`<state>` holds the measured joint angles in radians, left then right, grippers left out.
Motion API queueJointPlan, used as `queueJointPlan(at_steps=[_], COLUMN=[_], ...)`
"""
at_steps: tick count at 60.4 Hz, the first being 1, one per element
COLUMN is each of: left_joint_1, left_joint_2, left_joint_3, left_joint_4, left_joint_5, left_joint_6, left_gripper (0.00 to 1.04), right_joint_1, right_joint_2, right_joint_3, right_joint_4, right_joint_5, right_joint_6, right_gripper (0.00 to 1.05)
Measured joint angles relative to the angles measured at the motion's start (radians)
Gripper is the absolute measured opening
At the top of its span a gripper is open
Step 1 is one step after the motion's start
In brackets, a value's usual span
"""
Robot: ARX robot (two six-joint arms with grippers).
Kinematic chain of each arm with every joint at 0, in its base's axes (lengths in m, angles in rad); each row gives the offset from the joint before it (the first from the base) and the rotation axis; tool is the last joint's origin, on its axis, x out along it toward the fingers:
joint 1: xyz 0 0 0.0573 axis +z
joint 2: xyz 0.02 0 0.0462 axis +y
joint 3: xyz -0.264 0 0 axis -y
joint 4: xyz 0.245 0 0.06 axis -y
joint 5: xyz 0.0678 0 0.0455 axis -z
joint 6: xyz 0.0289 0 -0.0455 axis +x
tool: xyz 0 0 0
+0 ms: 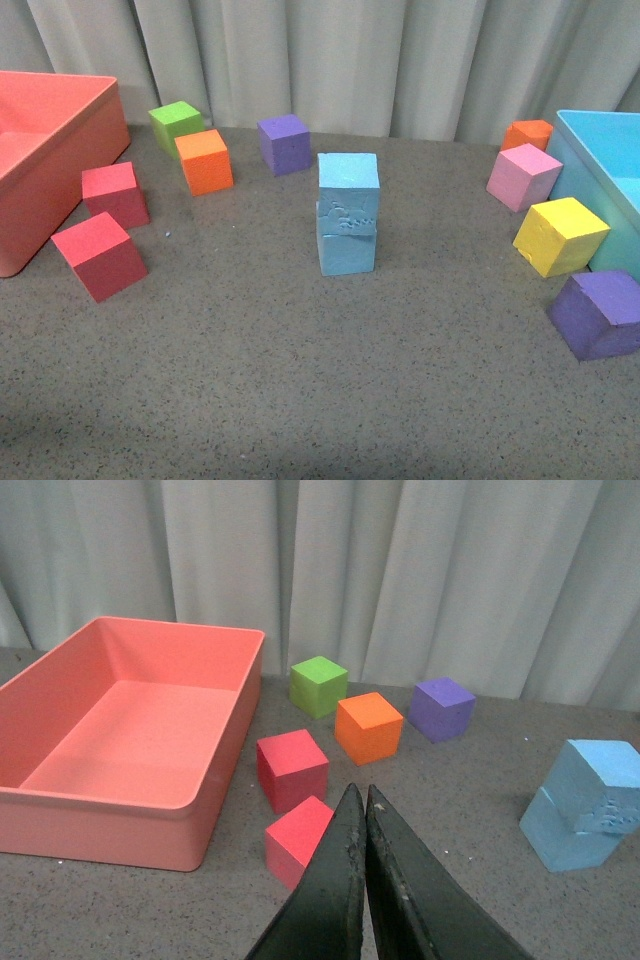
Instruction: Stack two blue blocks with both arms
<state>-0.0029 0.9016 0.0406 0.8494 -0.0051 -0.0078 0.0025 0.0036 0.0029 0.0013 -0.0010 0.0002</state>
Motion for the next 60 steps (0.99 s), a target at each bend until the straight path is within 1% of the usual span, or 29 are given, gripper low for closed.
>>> queueJointPlan(at_steps=[28,60], left_joint_1=[0.000,0.000], left_joint_2=[-0.367,-0.615], left_joint_3=[-0.021,-0.022], left_joint_4=[-0.322,-0.559], left_joint_5=[0.004,0.004], left_joint_6=[0.000,0.000], left_gripper=[0.04,0.04], right_joint_1=[0.000,0.000], right_joint_2=[0.000,0.000], right_joint_3=[0.000,0.000], right_joint_4=[0.000,0.000], right_joint_5=[0.000,0.000], right_joint_6=[0.000,0.000], right_gripper=[0.95,0.95])
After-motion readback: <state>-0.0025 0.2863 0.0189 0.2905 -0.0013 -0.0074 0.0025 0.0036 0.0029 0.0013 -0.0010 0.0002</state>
